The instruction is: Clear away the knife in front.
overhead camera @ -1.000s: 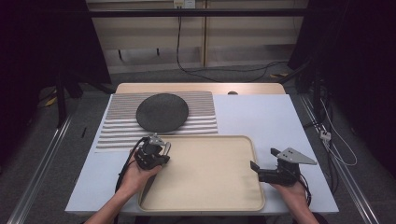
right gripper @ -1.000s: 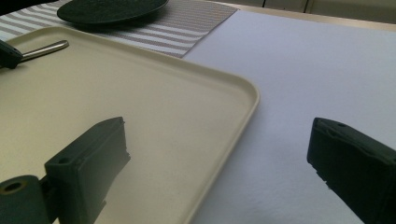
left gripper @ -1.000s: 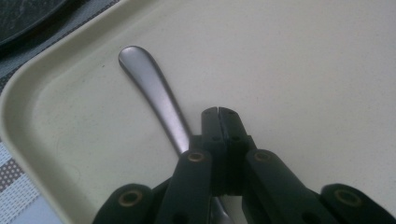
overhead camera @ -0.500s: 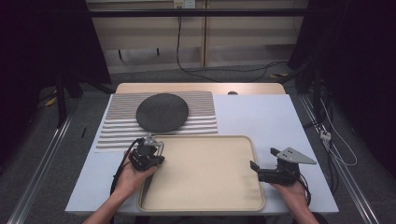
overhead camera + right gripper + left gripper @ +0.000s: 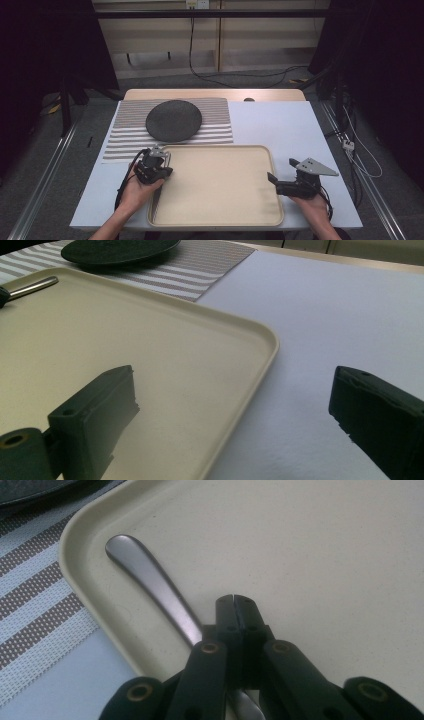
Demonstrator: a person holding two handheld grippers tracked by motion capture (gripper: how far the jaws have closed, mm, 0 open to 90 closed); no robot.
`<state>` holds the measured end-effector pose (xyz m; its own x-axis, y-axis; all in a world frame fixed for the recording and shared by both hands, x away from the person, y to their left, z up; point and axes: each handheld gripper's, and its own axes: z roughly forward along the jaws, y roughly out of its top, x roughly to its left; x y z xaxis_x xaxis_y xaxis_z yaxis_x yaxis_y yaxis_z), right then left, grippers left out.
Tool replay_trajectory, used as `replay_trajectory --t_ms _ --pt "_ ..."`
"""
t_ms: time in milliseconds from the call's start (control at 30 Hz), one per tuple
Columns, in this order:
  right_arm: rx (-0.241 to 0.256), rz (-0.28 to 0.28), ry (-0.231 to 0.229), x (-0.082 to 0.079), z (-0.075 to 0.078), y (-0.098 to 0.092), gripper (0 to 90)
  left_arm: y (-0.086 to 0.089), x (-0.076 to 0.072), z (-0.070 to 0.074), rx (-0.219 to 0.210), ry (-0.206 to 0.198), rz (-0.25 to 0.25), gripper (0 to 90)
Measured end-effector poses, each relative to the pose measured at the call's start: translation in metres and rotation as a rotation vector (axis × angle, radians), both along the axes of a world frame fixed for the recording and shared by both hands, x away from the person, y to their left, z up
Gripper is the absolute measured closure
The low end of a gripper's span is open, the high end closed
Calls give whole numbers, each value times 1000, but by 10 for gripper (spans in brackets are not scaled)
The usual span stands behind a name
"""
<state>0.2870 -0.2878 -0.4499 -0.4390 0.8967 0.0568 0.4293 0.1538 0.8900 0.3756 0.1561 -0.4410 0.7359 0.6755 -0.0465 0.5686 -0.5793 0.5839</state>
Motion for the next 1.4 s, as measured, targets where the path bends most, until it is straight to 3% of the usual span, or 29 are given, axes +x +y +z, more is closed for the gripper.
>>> replay_trajectory --t_ms 200,467,633,767,933,1100,1267,1400 --pt "-1 0 0 0 0 0 50 2 -1 1 14 0 10 900" --pt "2 -2 1 0 0 0 50 7 -1 1 2 5 22 900" --pt "4 -2 2 1 0 1 50 6 -2 0 -29 4 19 900" --pt "4 -2 2 1 0 1 50 6 -3 4 -70 -32 17 844" --pt "5 -2 2 1 0 0 50 5 -4 9 -105 -76 34 664" --pt "7 -1 2 1 0 0 49 4 -4 15 -121 -132 59 352" --pt "4 -1 2 2 0 0 49 5 -5 21 -148 -166 94 109" --pt "4 -2 3 2 0 0 49 10 -8 27 -158 -176 55 64"
